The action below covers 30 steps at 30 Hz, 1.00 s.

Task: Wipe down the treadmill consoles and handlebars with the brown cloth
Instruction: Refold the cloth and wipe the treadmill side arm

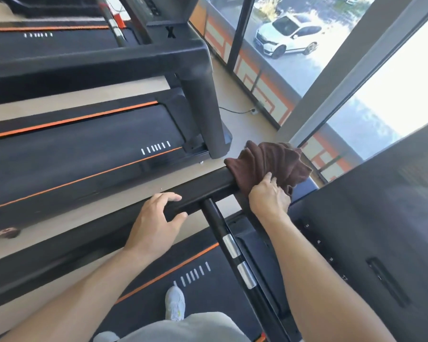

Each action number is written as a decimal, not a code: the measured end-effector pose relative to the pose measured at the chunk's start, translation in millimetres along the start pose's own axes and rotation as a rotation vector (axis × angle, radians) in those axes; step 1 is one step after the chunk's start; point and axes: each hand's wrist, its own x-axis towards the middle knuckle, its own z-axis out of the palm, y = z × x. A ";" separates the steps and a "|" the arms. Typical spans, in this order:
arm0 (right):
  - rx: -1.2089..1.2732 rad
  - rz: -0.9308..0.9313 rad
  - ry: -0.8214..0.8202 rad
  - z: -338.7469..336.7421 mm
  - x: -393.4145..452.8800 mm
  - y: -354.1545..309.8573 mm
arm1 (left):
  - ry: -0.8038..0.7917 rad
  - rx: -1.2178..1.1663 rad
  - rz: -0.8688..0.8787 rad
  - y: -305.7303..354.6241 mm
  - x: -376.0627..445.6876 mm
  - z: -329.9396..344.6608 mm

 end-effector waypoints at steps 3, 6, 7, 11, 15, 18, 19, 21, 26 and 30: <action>-0.024 -0.005 0.011 -11.5 2.6 5.2 | 0.002 -0.012 0.025 -3.8 -5.2 -1.8; -0.044 -0.049 -0.103 -29.9 14.5 8.5 | 0.004 -0.011 0.027 -10.0 -8.2 -7.5; -0.071 -0.086 -0.165 -32.8 15.2 8.7 | 0.006 -0.013 0.020 -12.5 -9.3 -9.6; -0.074 -0.132 -0.281 -29.0 18.5 12.0 | 0.022 -0.037 -0.014 -20.0 -15.2 -16.4; -0.134 -0.145 -0.165 -48.3 10.0 17.4 | 0.017 -0.050 -0.014 -21.9 -24.7 -19.3; -0.286 -0.139 -0.159 -53.4 10.9 16.3 | 0.033 -0.046 -0.015 -23.7 -29.9 -23.0; -0.314 -0.117 -0.212 -51.5 11.5 13.6 | 0.041 -0.048 -0.021 -26.0 -31.5 -25.0; -0.332 -0.061 -0.300 -41.1 16.4 7.7 | 0.064 -0.063 -0.043 -33.0 -34.5 -31.1; -0.133 -0.089 0.008 -26.0 -0.7 11.3 | 0.103 -0.101 -0.158 -57.4 -45.8 -40.0; -0.059 -0.156 0.086 -40.0 -24.0 6.9 | 0.022 -0.139 -0.212 -62.1 -54.9 -28.1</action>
